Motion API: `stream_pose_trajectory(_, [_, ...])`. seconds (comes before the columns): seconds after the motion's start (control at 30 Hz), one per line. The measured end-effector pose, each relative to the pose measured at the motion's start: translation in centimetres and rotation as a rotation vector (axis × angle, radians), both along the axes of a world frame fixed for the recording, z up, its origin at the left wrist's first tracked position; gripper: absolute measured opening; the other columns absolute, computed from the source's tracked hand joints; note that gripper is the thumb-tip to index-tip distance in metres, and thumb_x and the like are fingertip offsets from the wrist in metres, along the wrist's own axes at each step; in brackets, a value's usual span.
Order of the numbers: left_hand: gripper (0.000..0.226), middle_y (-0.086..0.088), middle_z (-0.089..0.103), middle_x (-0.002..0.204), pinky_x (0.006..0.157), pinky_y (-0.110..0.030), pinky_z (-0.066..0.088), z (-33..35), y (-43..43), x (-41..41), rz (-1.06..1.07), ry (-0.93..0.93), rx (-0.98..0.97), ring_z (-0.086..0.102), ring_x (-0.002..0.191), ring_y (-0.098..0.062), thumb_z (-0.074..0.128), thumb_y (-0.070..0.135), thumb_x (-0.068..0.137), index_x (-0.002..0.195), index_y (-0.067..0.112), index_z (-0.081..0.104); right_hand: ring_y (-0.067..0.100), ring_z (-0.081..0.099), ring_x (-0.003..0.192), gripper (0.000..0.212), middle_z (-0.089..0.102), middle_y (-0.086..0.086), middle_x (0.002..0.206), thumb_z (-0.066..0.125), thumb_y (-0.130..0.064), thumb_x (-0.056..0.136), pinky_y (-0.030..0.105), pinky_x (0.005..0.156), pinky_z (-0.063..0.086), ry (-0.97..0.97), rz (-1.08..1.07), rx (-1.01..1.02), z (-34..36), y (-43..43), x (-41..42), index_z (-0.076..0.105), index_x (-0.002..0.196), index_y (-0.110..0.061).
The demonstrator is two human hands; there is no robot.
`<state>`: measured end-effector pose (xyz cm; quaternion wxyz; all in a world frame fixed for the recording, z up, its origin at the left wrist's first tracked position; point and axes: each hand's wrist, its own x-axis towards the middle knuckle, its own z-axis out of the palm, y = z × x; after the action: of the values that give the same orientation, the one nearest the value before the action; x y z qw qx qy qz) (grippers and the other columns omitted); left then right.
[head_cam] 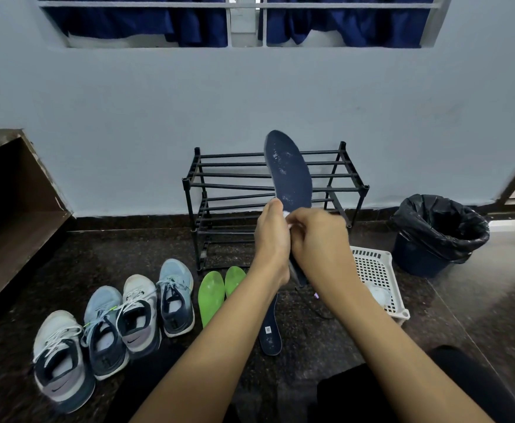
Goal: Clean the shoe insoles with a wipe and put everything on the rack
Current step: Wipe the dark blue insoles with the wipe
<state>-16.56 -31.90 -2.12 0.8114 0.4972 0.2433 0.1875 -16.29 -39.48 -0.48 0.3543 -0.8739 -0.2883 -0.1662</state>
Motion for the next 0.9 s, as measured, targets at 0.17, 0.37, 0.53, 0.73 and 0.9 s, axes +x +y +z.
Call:
stream_pose_trajectory(0.17, [0.058, -0.011, 0.071, 0.112, 0.102, -0.054, 0.048, 0.0, -0.2, 0.4, -0.016, -0.004, -0.018, 0.066, 0.109, -0.031, 0.048, 0.053, 0.070, 0.109, 0.015, 0.069, 0.026, 0.063, 0.083, 0.026, 0.069, 0.009, 0.090, 0.049, -0.001, 0.084, 0.033, 0.076, 0.048, 0.010, -0.043, 0.046, 0.5, -0.2, 1.3, 0.072, 0.091, -0.013])
stream_pose_trajectory(0.37, [0.031, -0.005, 0.071, 0.092, 0.087, -0.041, 0.051, 0.1, -0.5, 0.2, -0.033, -0.016, -0.054, 0.065, 0.092, -0.026, 0.044, 0.033, 0.087, 0.093, 0.013, 0.067, 0.027, 0.058, 0.080, 0.021, 0.064, 0.009, 0.083, 0.050, -0.001, 0.079, 0.033, 0.064, 0.043, -0.056, -0.046, -0.043, -0.3, 0.3, 0.5, 0.068, 0.086, -0.010])
stream_pose_trajectory(0.53, [0.059, -0.009, 0.072, 0.111, 0.101, -0.053, 0.047, 0.2, -0.3, 0.7, -0.040, -0.024, -0.040, 0.066, 0.109, -0.031, 0.052, 0.055, 0.067, 0.107, 0.015, 0.070, 0.023, 0.063, 0.081, 0.027, 0.070, 0.006, 0.087, 0.050, 0.002, 0.081, 0.026, 0.071, 0.044, -0.012, -0.042, 0.068, 0.8, -0.5, 1.8, 0.071, 0.085, -0.014])
stream_pose_trajectory(0.73, [0.049, -0.012, 0.072, 0.110, 0.097, -0.045, 0.050, 1.0, -0.9, -0.2, -0.119, -0.011, -0.075, 0.067, 0.103, -0.032, 0.048, 0.046, 0.082, 0.107, 0.009, 0.067, 0.026, 0.062, 0.080, 0.027, 0.069, 0.008, 0.087, 0.050, 0.002, 0.082, 0.029, 0.072, 0.046, 0.026, -0.060, 0.070, 0.9, -1.2, 2.1, 0.071, 0.084, -0.014])
stream_pose_trajectory(0.9, [0.044, 0.000, 0.063, 0.061, 0.052, -0.022, 0.046, 1.1, 0.9, -0.4, -0.265, 0.003, -0.049, 0.060, 0.051, -0.014, 0.035, 0.030, 0.100, 0.067, 0.016, 0.060, 0.028, 0.062, 0.085, 0.027, 0.069, 0.008, 0.089, 0.050, 0.004, 0.081, 0.033, 0.075, 0.047, -0.035, 0.026, -0.020, 0.4, -1.3, 1.3, 0.071, 0.085, -0.012])
